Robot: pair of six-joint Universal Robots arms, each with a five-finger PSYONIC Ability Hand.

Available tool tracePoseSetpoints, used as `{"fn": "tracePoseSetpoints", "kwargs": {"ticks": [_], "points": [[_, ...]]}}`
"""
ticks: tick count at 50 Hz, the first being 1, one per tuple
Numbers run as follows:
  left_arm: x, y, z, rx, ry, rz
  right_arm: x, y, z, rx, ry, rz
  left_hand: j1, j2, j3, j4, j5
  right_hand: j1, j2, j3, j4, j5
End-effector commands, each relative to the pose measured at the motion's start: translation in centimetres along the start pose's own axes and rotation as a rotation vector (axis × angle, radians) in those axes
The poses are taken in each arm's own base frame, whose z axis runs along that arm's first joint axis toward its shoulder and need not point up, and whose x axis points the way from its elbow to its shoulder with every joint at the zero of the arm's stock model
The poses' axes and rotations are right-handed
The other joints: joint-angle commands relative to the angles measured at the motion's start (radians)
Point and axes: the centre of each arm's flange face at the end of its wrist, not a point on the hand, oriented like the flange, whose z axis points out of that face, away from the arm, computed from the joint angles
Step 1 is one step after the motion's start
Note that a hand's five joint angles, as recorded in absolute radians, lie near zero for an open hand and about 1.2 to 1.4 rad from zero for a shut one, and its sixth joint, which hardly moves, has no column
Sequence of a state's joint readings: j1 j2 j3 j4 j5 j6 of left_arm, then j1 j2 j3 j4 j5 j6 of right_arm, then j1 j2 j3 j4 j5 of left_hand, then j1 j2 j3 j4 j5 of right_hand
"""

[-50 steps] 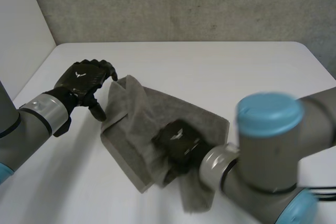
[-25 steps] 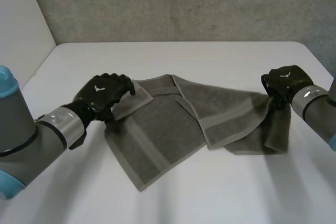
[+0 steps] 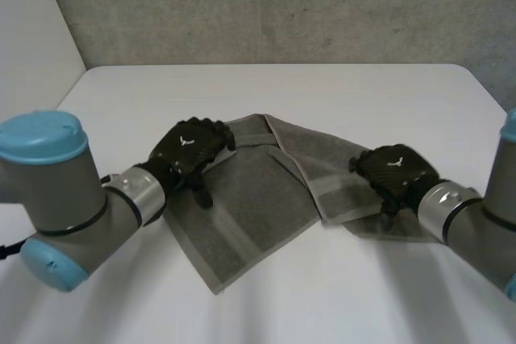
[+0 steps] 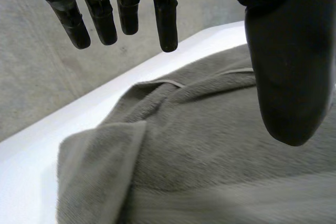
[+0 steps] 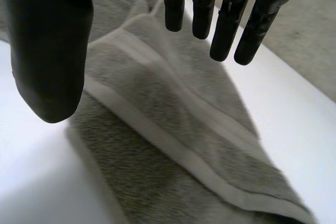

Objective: Fold the towel.

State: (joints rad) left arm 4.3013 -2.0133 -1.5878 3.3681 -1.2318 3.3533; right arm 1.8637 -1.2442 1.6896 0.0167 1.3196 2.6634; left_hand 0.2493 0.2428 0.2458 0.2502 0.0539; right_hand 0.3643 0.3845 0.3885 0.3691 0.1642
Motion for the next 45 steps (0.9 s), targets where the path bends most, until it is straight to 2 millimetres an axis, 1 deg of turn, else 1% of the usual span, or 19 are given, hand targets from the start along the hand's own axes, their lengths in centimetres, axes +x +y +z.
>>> {"fn": "tracePoseSetpoints", "kwargs": {"ticks": [1, 3, 4, 6, 7, 9, 10, 12, 21, 24, 25, 26, 28, 29, 31, 32, 33, 38, 45], "points": [[-1.6, 0.4, 2.6, 0.001, -0.072, 0.001, -2.2, 1.3, 1.6, 0.014, -0.042, 0.038, -0.039, -0.032, -0.035, -0.040, -0.018, -0.065, -0.085, -0.089, -0.070, -0.039], [-2.3, 1.0, 3.8, -0.008, -0.114, 0.004, -2.4, 1.2, 1.9, 0.025, -0.042, 0.060, -0.036, -0.029, -0.032, -0.037, -0.015, -0.065, -0.085, -0.089, -0.070, -0.039], [-2.3, 1.0, 3.8, -0.008, -0.114, 0.004, -2.4, 1.2, 1.9, 0.026, -0.042, 0.060, -0.036, -0.029, -0.032, -0.037, -0.015, -0.065, -0.085, -0.089, -0.070, -0.039], [-2.9, 1.6, 4.9, -0.012, -0.145, 0.009, -2.5, 1.4, 2.5, 0.042, -0.039, 0.099, -0.036, -0.029, -0.032, -0.037, -0.015, -0.062, -0.082, -0.086, -0.067, -0.037], [-2.9, 1.6, 4.9, -0.012, -0.145, 0.009, -2.5, 1.4, 2.6, 0.042, -0.039, 0.100, -0.036, -0.029, -0.032, -0.037, -0.015, -0.062, -0.082, -0.086, -0.067, -0.036], [-3.5, 2.0, 6.2, -0.011, -0.167, 0.015, -2.7, 1.4, 3.0, 0.059, -0.034, 0.113, -0.033, -0.026, -0.029, -0.034, -0.012, -0.053, -0.073, -0.078, -0.058, -0.028], [-3.5, 2.0, 6.2, -0.011, -0.167, 0.015, -2.7, 1.4, 3.0, 0.059, -0.034, 0.113, -0.033, -0.026, -0.029, -0.034, -0.012, -0.053, -0.073, -0.077, -0.058, -0.028], [-4.0, 2.6, 7.1, -0.033, -0.190, 0.012, -3.2, 1.7, 3.6, 0.059, -0.041, 0.109, -0.024, -0.018, -0.021, -0.025, -0.003, -0.047, -0.068, -0.072, -0.052, -0.022], [-4.5, 3.5, 7.8, -0.120, -0.204, -0.007, -3.6, 2.6, 4.9, 0.023, -0.014, 0.106, -0.021, -0.015, -0.018, -0.022, 0.000, -0.015, -0.035, -0.039, -0.020, 0.010], [-4.5, 3.5, 7.8, -0.126, -0.203, -0.008, -3.4, 2.7, 5.4, 0.018, -0.002, 0.105, -0.021, -0.015, -0.018, -0.022, 0.000, 0.076, 0.056, 0.052, 0.071, 0.101], [-4.5, 3.5, 7.8, -0.124, -0.203, -0.009, -3.4, 2.7, 5.5, 0.019, 0.000, 0.106, -0.021, -0.015, -0.018, -0.022, 0.000, 0.178, 0.157, 0.153, 0.173, 0.203], [-4.5, 3.5, 7.8, -0.124, -0.203, -0.009, -3.4, 2.7, 5.5, 0.019, 0.000, 0.106, -0.021, -0.015, -0.018, -0.022, 0.000, 0.179, 0.158, 0.154, 0.174, 0.204], [-4.4, 3.5, 7.8, -0.125, -0.198, -0.009, -3.2, 2.5, 5.6, 0.028, 0.003, 0.108, -0.021, -0.015, -0.018, -0.022, 0.000, 0.386, 0.366, 0.362, 0.381, 0.412], [-4.4, 3.5, 7.8, -0.125, -0.198, -0.009, -3.2, 2.5, 5.6, 0.028, 0.003, 0.108, -0.021, -0.015, -0.018, -0.022, 0.000, 0.387, 0.367, 0.363, 0.382, 0.413], [-4.4, 3.6, 7.9, -0.124, -0.199, -0.007, -2.8, 2.1, 5.6, 0.039, 0.013, 0.117, -0.021, -0.015, -0.018, -0.022, 0.000, 0.650, 0.630, 0.626, 0.645, 0.676], [-4.4, 3.6, 7.9, -0.124, -0.199, -0.007, -2.8, 2.1, 5.6, 0.039, 0.013, 0.117, -0.021, -0.015, -0.018, -0.022, 0.000, 0.651, 0.631, 0.627, 0.647, 0.677], [-4.5, 3.6, 8.0, -0.123, -0.202, -0.007, -2.7, 1.9, 5.5, 0.044, 0.016, 0.125, -0.021, -0.015, -0.018, -0.022, 0.000, 0.739, 0.718, 0.714, 0.734, 0.764], [-4.7, 3.9, 8.8, -0.116, -0.206, -0.004, -2.2, 1.2, 5.1, 0.067, 0.022, 0.139, -0.009, -0.003, -0.006, -0.010, 0.012, 0.877, 0.857, 0.853, 0.872, 0.903], [-4.9, 4.5, 9.7, -0.110, -0.209, 0.009, -2.0, 0.6, 4.7, 0.082, 0.029, 0.138, 0.035, 0.041, 0.038, 0.034, 0.056, 0.883, 0.863, 0.859, 0.878, 0.909]]}}
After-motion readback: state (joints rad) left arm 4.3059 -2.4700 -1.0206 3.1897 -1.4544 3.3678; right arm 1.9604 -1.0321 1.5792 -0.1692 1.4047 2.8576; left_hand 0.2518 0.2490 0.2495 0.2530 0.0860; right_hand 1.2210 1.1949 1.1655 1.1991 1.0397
